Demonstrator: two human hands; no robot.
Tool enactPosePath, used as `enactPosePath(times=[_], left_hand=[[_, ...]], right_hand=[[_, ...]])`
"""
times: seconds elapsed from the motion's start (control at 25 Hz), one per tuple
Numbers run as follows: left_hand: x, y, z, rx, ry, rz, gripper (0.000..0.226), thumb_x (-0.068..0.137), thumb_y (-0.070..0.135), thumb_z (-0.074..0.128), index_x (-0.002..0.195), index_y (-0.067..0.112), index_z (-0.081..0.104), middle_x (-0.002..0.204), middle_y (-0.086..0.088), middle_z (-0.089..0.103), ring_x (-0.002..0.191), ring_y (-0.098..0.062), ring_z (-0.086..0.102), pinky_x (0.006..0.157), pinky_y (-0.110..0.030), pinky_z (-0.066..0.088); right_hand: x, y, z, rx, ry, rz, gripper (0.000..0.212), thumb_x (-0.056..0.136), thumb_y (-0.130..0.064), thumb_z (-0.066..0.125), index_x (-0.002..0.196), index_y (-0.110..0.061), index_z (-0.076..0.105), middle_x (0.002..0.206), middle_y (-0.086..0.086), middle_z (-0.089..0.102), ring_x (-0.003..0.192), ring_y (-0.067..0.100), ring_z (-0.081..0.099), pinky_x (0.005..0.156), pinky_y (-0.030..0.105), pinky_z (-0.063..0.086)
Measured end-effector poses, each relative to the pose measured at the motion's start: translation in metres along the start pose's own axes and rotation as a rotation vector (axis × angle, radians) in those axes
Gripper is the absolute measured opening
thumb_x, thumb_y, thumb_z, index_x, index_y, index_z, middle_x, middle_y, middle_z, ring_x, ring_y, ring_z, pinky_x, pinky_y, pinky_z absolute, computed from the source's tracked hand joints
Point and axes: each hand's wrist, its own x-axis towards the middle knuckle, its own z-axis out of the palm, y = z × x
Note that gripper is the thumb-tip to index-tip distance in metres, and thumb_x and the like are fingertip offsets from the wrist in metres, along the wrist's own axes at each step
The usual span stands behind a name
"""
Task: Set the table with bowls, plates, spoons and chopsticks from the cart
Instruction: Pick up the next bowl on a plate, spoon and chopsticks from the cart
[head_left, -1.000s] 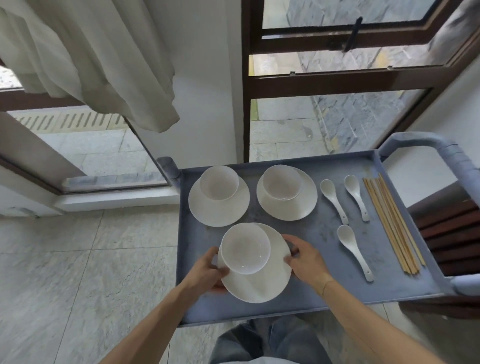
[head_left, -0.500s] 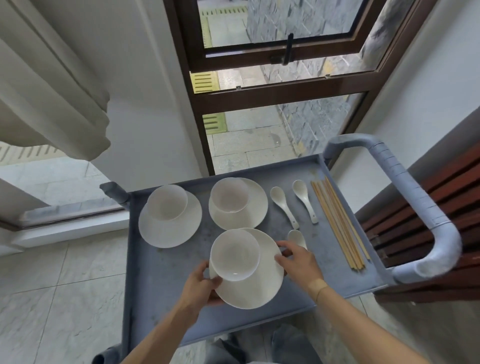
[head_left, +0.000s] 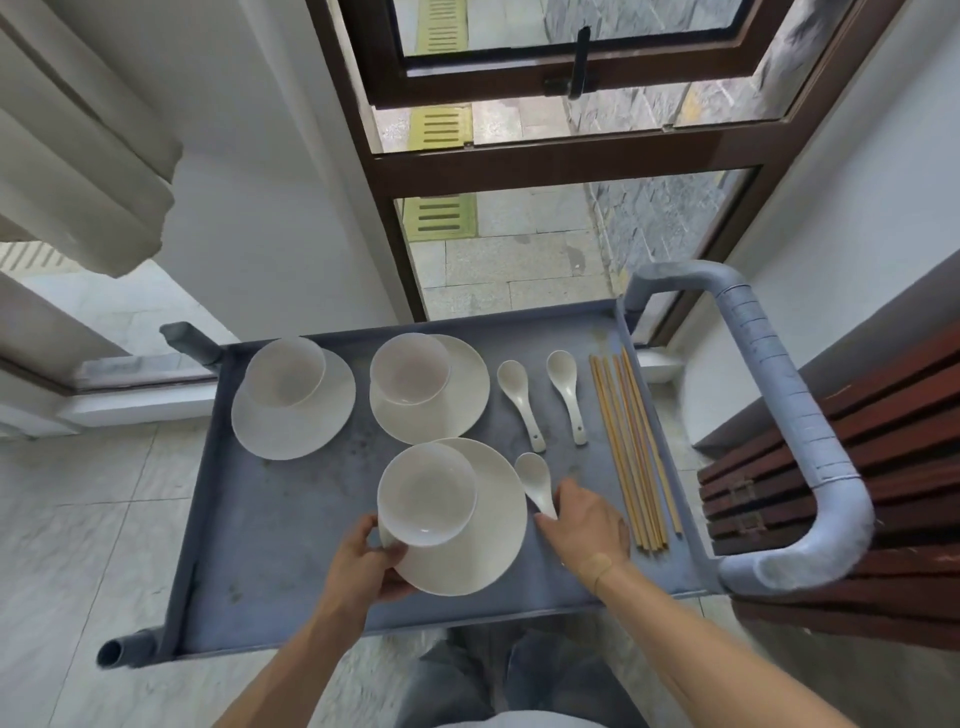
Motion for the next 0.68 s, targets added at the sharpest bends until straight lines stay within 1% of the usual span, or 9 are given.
enactPosePath(times=[0.08, 0.16, 0.24, 0.32, 0.4, 0.48, 0.56, 0.68], left_hand=[[-0.002, -0.001, 0.001, -0.002, 0.007, 0.004, 0.034, 0.093, -0.007, 0.055, 0.109, 0.023, 0.059, 0.098, -0.016, 0.071, 0.071, -0.027, 0.075, 0.054, -0.036, 0.061], [-0.001, 0.000, 0.000, 0.006, 0.008, 0.010, 0.034, 0.093, -0.007, 0.055, 0.109, 0.024, 0.058, 0.097, -0.016, 0.072, 0.070, -0.027, 0.075, 0.054, -0.035, 0.061], [0.002, 0.001, -0.001, 0.000, 0.006, 0.014, 0.035, 0.093, -0.006, 0.056, 0.109, 0.024, 0.059, 0.094, -0.016, 0.073, 0.069, -0.029, 0.075, 0.055, -0.036, 0.061], [0.007, 0.003, -0.002, 0.004, -0.007, 0.019, 0.036, 0.092, -0.006, 0.057, 0.108, 0.026, 0.059, 0.092, -0.014, 0.073, 0.067, -0.028, 0.075, 0.054, -0.036, 0.061], [0.011, 0.005, -0.003, 0.001, -0.017, 0.019, 0.036, 0.092, -0.005, 0.058, 0.107, 0.027, 0.059, 0.090, -0.013, 0.074, 0.067, -0.028, 0.075, 0.054, -0.036, 0.061], [0.016, 0.007, -0.005, 0.001, -0.039, 0.027, 0.036, 0.092, -0.005, 0.059, 0.108, 0.027, 0.060, 0.088, -0.012, 0.075, 0.069, -0.029, 0.075, 0.055, -0.037, 0.061], [0.020, 0.010, -0.006, 0.012, -0.057, 0.032, 0.036, 0.092, -0.005, 0.060, 0.108, 0.027, 0.060, 0.088, -0.013, 0.075, 0.070, -0.030, 0.075, 0.056, -0.037, 0.061], [0.026, 0.013, -0.009, 0.021, -0.069, 0.034, 0.037, 0.092, -0.005, 0.060, 0.108, 0.028, 0.059, 0.093, -0.017, 0.074, 0.069, -0.030, 0.075, 0.055, -0.037, 0.061]], right_hand=[[0.005, -0.004, -0.003, -0.032, -0.028, -0.009, 0.023, 0.093, -0.035, 0.056, 0.098, -0.015, 0.046, 0.095, 0.009, 0.068, 0.076, 0.026, 0.060, 0.058, 0.030, 0.038], [0.009, -0.006, -0.006, -0.072, -0.056, -0.046, 0.019, 0.095, -0.024, 0.050, 0.106, -0.012, 0.040, 0.094, 0.013, 0.067, 0.080, 0.031, 0.065, 0.057, 0.033, 0.042], [0.010, -0.003, -0.010, -0.045, -0.053, -0.040, 0.016, 0.096, -0.020, 0.047, 0.102, -0.012, 0.035, 0.091, 0.014, 0.065, 0.080, 0.034, 0.064, 0.058, 0.034, 0.043], [0.009, 0.004, -0.015, 0.027, 0.021, -0.006, 0.012, 0.095, -0.020, 0.047, 0.095, -0.013, 0.037, 0.082, 0.012, 0.060, 0.071, 0.031, 0.058, 0.054, 0.032, 0.038], [0.012, 0.013, -0.023, 0.060, 0.138, 0.057, 0.009, 0.094, -0.019, 0.049, 0.090, -0.012, 0.048, 0.073, 0.009, 0.055, 0.062, 0.027, 0.049, 0.048, 0.029, 0.029], [0.017, 0.023, -0.033, 0.050, 0.242, 0.140, 0.015, 0.094, -0.022, 0.051, 0.085, -0.012, 0.057, 0.067, 0.008, 0.051, 0.059, 0.028, 0.045, 0.048, 0.029, 0.027], [0.021, 0.031, -0.039, 0.000, 0.329, 0.174, 0.019, 0.094, -0.026, 0.055, 0.081, -0.013, 0.057, 0.066, 0.010, 0.052, 0.060, 0.030, 0.046, 0.052, 0.029, 0.029], [0.022, 0.034, -0.039, -0.061, 0.381, 0.177, 0.026, 0.093, -0.037, 0.062, 0.090, -0.011, 0.058, 0.079, 0.015, 0.066, 0.072, 0.035, 0.062, 0.059, 0.031, 0.034]])
